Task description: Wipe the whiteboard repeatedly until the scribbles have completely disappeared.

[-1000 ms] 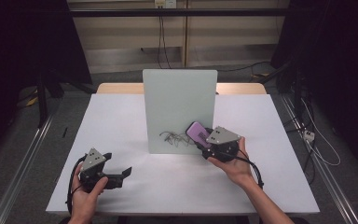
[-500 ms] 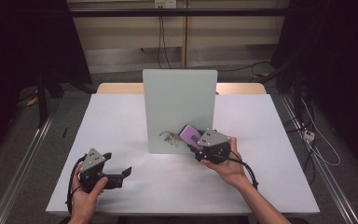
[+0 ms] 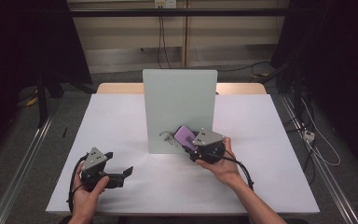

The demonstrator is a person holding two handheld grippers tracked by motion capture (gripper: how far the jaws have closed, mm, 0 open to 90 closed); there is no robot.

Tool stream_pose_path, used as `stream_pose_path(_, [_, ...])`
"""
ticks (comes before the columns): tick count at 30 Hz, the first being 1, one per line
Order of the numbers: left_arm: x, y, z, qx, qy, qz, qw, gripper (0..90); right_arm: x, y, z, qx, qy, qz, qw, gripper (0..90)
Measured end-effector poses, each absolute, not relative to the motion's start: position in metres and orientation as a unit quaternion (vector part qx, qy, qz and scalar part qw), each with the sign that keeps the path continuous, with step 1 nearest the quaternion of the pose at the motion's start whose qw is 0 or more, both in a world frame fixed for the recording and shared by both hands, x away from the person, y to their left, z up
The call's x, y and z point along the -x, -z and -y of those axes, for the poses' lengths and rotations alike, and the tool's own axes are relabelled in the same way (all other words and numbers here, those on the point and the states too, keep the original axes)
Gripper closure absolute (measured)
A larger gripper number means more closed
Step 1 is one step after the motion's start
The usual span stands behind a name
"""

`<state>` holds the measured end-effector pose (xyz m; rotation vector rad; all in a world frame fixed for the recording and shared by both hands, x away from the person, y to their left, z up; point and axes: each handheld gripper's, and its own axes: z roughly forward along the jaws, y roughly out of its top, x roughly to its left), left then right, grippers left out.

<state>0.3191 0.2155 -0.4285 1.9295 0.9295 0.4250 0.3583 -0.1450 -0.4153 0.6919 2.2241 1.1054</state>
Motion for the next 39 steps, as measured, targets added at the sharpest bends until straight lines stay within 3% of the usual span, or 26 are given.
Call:
stream_pose_path(12, [-0.319,0.429,-0.215,-0.785,-0.173,-0.379,0.459,5.8,-0.365,0.418,0.142,-0.259,-0.433,-0.832,0.229,41.8])
stream_pose_path(27, [-0.316,0.428,-0.217,-0.783,-0.177,-0.381,0.459,5.8,-0.367,0.392,0.179,-0.265,-0.427,-0.826,0.257,41.8])
stream_pose_path(39, [-0.313,0.426,-0.213,-0.789,-0.19,-0.368,0.454,5.8,-0.365,0.408,0.164,-0.245,-0.42,-0.837,0.252,41.8])
